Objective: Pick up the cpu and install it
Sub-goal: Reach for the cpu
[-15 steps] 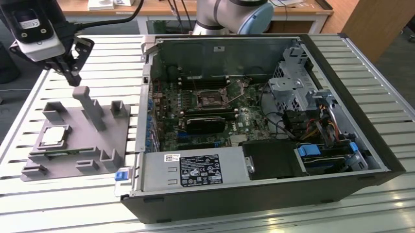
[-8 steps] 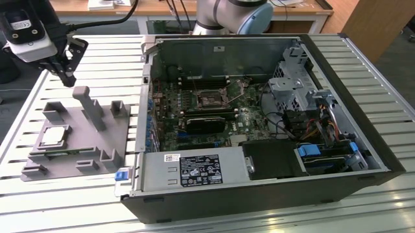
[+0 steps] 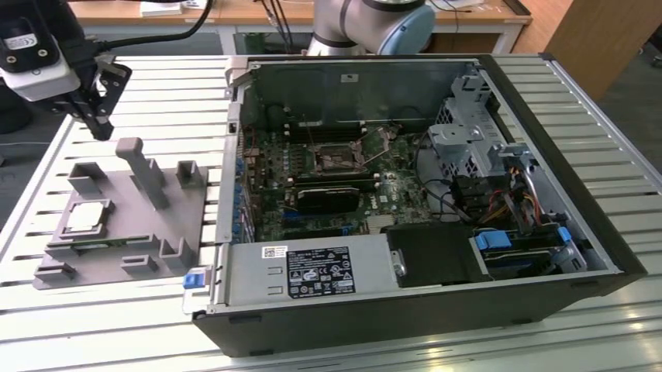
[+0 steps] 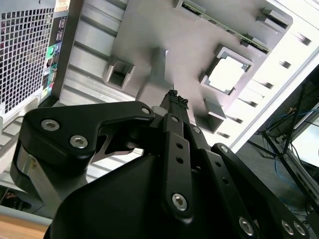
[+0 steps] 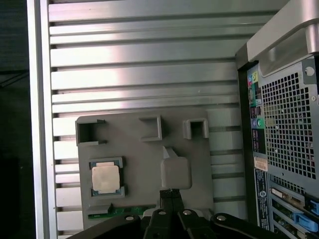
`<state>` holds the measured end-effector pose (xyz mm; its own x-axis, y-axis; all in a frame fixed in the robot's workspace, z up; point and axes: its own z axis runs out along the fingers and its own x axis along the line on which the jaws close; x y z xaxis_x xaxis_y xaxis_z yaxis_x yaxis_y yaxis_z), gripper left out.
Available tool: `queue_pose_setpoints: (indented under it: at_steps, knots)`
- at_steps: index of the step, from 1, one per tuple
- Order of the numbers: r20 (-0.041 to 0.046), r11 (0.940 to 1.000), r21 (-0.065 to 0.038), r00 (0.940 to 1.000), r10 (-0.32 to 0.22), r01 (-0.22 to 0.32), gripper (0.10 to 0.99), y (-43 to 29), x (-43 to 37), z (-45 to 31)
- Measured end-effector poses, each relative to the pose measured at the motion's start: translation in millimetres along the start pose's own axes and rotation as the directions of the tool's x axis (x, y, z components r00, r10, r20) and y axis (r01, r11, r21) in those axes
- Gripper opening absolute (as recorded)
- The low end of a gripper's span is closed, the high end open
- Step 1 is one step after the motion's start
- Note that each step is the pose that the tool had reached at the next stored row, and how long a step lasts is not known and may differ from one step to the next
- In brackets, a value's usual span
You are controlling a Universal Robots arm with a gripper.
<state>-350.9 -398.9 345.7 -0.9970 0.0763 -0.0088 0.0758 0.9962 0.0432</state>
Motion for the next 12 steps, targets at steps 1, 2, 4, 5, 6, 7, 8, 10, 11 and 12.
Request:
queue_pose_setpoints:
  at_steps: [1,2,4,5,6,7,8,10,11,12]
  knots:
    - [-0.0001,1.0,0.0,1.0,0.0,0.0,0.106,0.0,0.6,0.3]
    - [-0.0004,1.0,0.0,1.0,0.0,0.0,0.106,-0.1,1.2,0.6]
    - [-0.0009,1.0,0.0,1.0,0.0,0.0,0.106,-0.3,2.6,1.0]
    - [-0.001,1.0,0.0,1.0,0.0,0.0,0.106,-0.3,3.3,1.3]
    - [-0.0012,1.0,0.0,1.0,0.0,0.0,0.106,-0.4,4.1,1.6]
    - [-0.0013,1.0,0.0,1.0,0.0,0.0,0.106,-0.5,4.8,1.9]
    - [-0.0015,1.0,0.0,1.0,0.0,0.0,0.106,-0.5,5.6,2.2]
    - [-0.0019,1.0,0.0,1.0,0.0,0.0,0.106,-0.7,7.2,2.6]
    - [-0.002,1.0,0.0,1.0,0.0,0.0,0.106,-0.8,8.0,2.9]
    - [-0.0022,1.0,0.0,1.0,0.0,0.0,0.106,-0.8,8.8,3.1]
